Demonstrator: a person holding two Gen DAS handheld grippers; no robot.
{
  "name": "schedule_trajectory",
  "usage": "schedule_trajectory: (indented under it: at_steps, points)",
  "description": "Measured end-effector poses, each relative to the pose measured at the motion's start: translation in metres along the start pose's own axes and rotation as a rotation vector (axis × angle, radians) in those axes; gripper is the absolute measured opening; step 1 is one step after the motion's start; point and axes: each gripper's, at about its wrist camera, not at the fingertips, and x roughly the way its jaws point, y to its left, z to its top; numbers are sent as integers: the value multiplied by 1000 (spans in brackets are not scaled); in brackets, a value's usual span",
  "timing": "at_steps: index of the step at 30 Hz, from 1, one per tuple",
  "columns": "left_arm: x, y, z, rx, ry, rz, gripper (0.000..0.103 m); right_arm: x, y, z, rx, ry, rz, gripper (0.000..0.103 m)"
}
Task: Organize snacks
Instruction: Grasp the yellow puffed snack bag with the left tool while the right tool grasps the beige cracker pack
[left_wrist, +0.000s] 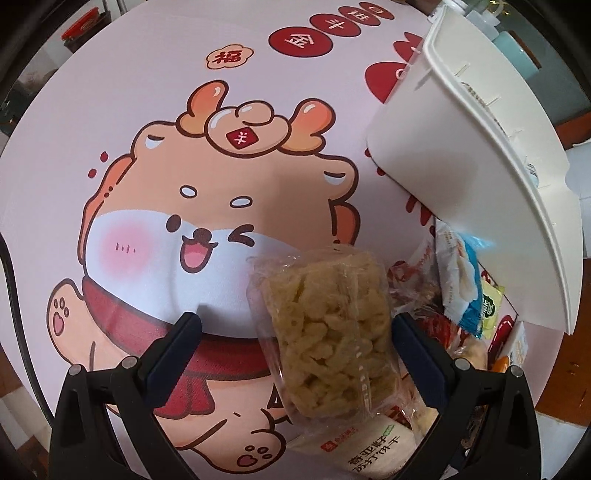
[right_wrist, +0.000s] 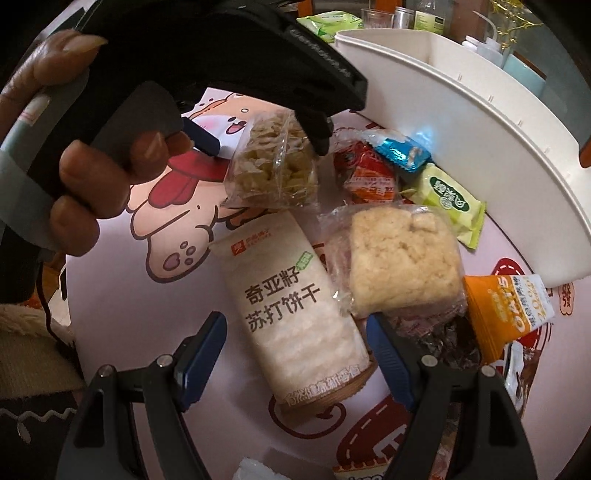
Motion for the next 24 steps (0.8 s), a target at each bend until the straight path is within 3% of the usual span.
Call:
schedule_trajectory:
  at_steps: [10,12,13,15,17,24]
  points:
    - [17,-24,2,52,-14,86,101,20,27,8,-86,35,-64,77]
    - [18,-29,-1,84,-19,98,93,20,35,10,-91,29,-60,67]
    - [17,-31,-2,93,-20,99,90,20,38,10,-95,30,-66,67]
    - [14,-33,-6,120,-25,90,69,21,46,10,-98,31,-61,65]
    - [10,-37,-10,146,-23,67,58,23,54,10,-99,30,-59,64]
    - [13,-18,-21,158,30,47,57,24,88,6,-117,29,-54,62]
